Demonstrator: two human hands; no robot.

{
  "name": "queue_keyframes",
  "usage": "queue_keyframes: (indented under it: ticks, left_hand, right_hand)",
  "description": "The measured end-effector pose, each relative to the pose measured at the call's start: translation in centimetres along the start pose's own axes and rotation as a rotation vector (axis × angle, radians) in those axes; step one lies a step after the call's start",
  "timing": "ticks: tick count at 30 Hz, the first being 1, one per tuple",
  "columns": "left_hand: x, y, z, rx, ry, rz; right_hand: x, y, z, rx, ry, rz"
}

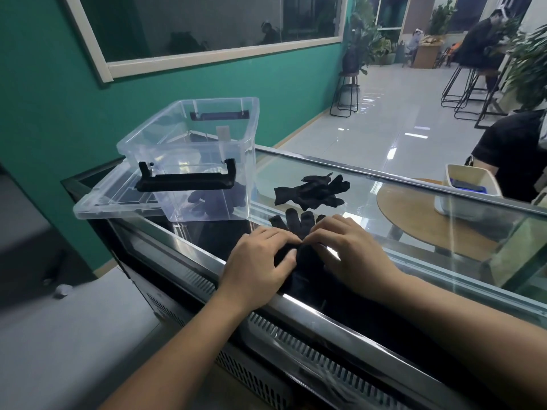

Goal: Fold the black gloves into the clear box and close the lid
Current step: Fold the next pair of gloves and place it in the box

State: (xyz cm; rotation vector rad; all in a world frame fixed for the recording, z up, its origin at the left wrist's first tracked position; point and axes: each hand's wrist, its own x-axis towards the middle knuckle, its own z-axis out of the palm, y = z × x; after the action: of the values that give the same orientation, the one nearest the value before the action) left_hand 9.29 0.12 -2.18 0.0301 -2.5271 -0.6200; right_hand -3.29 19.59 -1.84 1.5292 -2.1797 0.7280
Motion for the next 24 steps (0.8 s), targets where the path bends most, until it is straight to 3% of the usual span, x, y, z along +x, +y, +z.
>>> queue_keyframes:
  ticks: [10, 19, 24]
  left_hand:
    - [-0.2, 0.2, -0.2, -0.034, -0.029, -0.039]
    - [-0.1, -0.1, -0.1, -0.126, 0.014, -0.153]
    - [0.0, -0.3, 0.0, -0.137, 0.034, -0.186]
  right_hand:
    - [0.0, -0.6, -0.7, 0.072, -0.155, 0.080]
    - [0.2, -0.8, -1.1, 0.283, -0.024, 0.271]
    - [0.5, -0.5, -0.9, 0.260, 0.016, 0.324]
